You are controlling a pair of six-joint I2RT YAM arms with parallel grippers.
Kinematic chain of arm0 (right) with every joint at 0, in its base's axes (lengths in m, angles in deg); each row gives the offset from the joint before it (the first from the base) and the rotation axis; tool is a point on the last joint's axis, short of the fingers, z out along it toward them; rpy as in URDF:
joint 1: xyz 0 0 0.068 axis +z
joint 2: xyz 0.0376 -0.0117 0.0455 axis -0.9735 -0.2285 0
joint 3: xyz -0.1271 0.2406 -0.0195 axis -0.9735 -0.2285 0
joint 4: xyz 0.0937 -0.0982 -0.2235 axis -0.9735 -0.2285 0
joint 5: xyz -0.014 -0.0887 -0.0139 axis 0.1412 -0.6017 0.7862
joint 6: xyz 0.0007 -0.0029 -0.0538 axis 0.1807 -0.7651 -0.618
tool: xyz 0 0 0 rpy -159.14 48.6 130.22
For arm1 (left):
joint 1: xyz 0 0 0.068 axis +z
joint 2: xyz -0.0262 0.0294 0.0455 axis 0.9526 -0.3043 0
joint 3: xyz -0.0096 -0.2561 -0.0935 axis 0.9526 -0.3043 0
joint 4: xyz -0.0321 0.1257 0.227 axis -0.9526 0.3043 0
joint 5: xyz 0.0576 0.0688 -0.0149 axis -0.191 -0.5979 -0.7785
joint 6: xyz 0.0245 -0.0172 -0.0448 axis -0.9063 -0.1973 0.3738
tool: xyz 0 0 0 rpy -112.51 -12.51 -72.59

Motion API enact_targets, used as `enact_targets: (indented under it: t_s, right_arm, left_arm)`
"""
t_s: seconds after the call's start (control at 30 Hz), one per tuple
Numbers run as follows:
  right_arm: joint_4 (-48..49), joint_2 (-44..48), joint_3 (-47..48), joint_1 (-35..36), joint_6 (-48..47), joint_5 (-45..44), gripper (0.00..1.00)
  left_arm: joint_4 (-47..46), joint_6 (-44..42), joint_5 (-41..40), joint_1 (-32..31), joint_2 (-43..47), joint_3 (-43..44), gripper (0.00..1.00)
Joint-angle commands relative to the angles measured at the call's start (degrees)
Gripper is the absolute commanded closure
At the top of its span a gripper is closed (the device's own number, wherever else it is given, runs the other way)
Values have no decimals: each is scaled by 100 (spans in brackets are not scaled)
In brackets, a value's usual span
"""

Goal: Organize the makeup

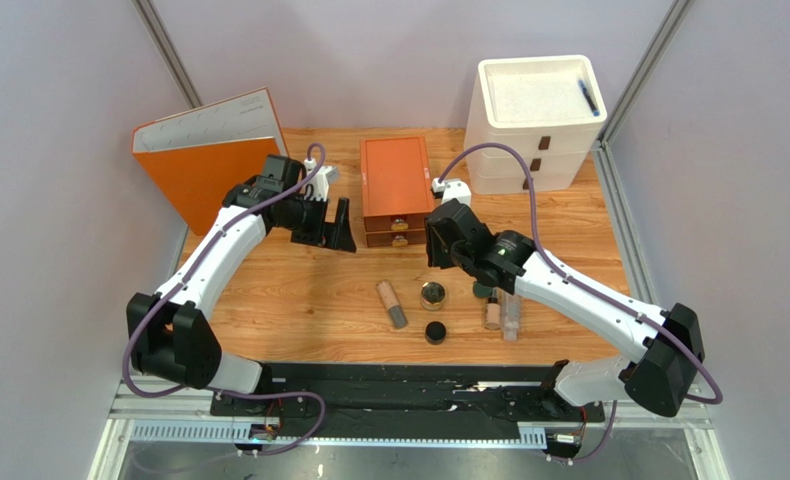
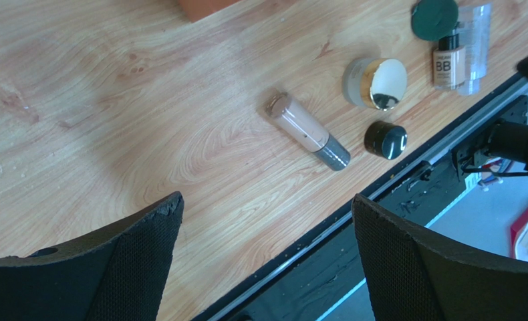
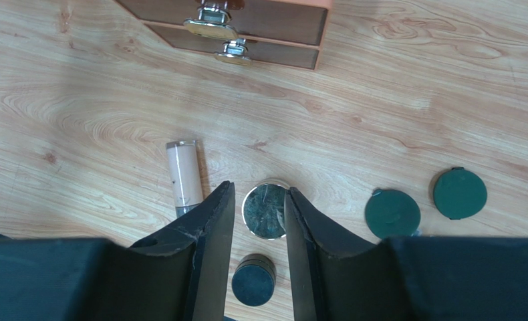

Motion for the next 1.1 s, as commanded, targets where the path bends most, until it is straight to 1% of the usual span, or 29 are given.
enact_targets:
  t_s: [0.0, 0.07, 0.2, 0.23, 0.3, 0.33, 0.37, 0.5, 0.53, 0.57, 0.6, 0.63, 0.67, 0.7, 0.77, 0.8, 0.83, 0.97, 1.07]
  right_arm:
    - [-42, -245, 405, 74, 4, 56, 63]
    - [-121, -298, 440, 91, 4, 82, 62]
    - [-288, -377, 379, 82, 302, 126, 57]
    - [-236, -386, 335, 74, 381, 178, 54]
    - [-122, -430, 247, 39, 600, 319, 50]
    - [-34, -465, 247, 30, 689, 441, 46]
    - [19, -561, 247, -5, 812, 521, 44]
    - [344, -737, 273, -259, 1557, 1232, 41]
    - [423, -729, 273, -286, 1664, 1373, 32]
    - [502, -703, 247, -295, 1770, 1409, 28]
    - [572, -598, 212, -322, 1901, 1427, 24]
    - [721, -545, 99, -339, 2190, 1444, 20]
    - [809, -405, 37, -357, 2367, 1479, 20]
    - [906, -334, -42, -427, 2508, 1497, 20]
    - [1143, -185, -314, -454, 2991, 1375, 20]
    - [1205, -71, -429, -523, 3184, 1322, 20]
    - [1423, -35, -734, -585, 3630, 1382, 20]
    - [2040, -227, -1272, -893, 4422, 1874, 21]
    - [2514, -526, -1291, -955, 4495, 2007, 22]
  left_arm:
    - [-403, 222, 272, -42, 182, 32, 1]
    - [-631, 336, 466, -34, 95, -56, 1]
    - [-624, 468, 844, -42, -266, 242, 13]
    - [-519, 529, 871, -42, -318, 452, 17]
    - [-483, 565, 915, -42, -302, 611, 21]
    - [-483, 591, 915, -42, -267, 717, 21]
    - [-535, 609, 906, -51, -188, 752, 21]
    - [-842, 793, 845, -51, -82, 805, 23]
    - [-1095, 976, 932, -51, -99, 788, 26]
    - [-1202, 1074, 985, -51, -169, 814, 30]
    - [-1264, 1162, 1003, -77, -222, 849, 46]
    - [-1317, 1276, 1029, -95, -292, 980, 53]
    - [-1309, 1294, 1064, -156, -423, 1060, 61]
    - [-1317, 1321, 1064, -191, -477, 1130, 78]
    - [-1309, 1356, 994, -262, -652, 1288, 90]
    - [-1291, 1382, 968, -323, -723, 1411, 100]
    - [-1239, 1435, 959, -341, -784, 1490, 100]
    - [-1063, 1400, 827, -499, -1214, 1851, 100]
    - [-1019, 1435, 608, -692, -1504, 2044, 100]
